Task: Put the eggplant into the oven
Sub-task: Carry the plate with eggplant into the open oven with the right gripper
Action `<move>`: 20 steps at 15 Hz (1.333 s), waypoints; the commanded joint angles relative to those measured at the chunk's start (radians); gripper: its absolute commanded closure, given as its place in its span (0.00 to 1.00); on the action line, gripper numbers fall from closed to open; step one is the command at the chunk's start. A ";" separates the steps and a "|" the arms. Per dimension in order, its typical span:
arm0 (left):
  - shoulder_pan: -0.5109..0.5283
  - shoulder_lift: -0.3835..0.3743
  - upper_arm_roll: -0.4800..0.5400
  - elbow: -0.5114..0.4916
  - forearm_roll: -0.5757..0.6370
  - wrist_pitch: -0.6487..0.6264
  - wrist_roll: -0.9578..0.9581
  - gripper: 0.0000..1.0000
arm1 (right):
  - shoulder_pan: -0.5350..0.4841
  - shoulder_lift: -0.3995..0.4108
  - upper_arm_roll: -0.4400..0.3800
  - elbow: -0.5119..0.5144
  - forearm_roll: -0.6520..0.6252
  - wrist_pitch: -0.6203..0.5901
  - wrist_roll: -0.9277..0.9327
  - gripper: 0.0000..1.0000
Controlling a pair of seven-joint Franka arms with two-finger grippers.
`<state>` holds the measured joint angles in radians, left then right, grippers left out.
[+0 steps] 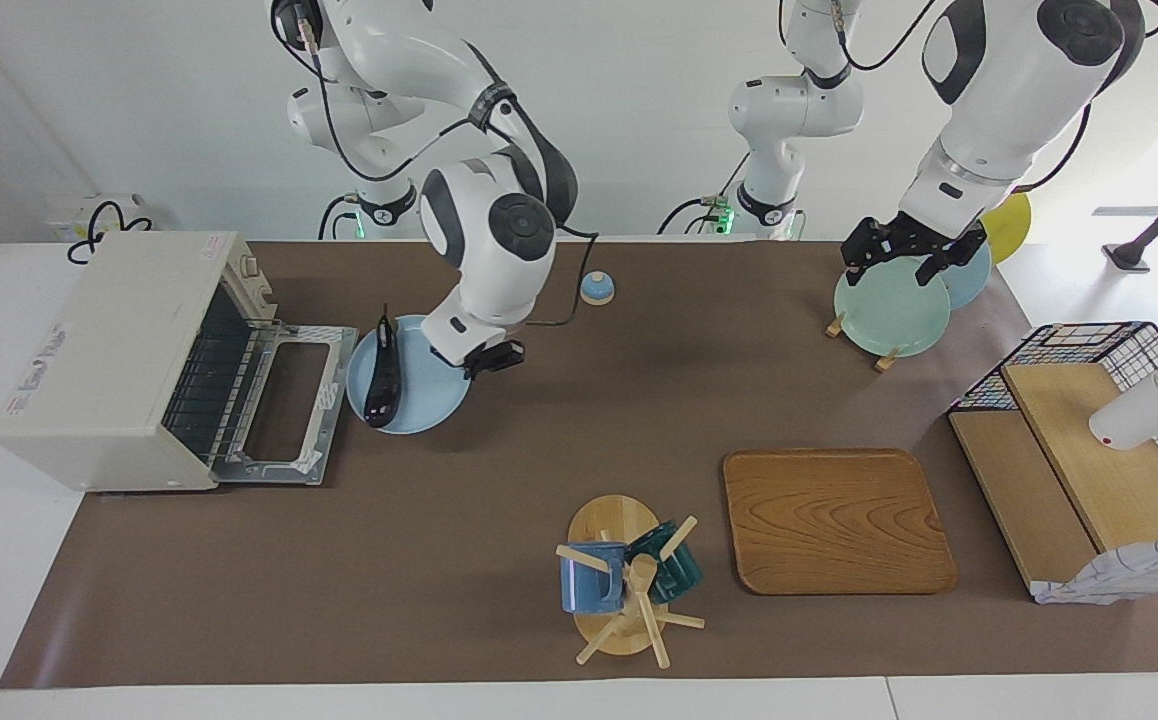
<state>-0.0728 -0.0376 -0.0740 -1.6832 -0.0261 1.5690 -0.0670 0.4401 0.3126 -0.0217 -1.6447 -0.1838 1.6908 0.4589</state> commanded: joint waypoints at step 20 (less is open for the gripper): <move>0.010 -0.005 -0.007 0.000 0.014 -0.004 0.007 0.00 | -0.498 -0.270 0.012 -0.550 -0.120 0.388 -0.476 1.00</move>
<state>-0.0728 -0.0376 -0.0740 -1.6832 -0.0261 1.5690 -0.0670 -0.0243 0.0865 -0.0227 -2.1159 -0.2871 2.0174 0.0088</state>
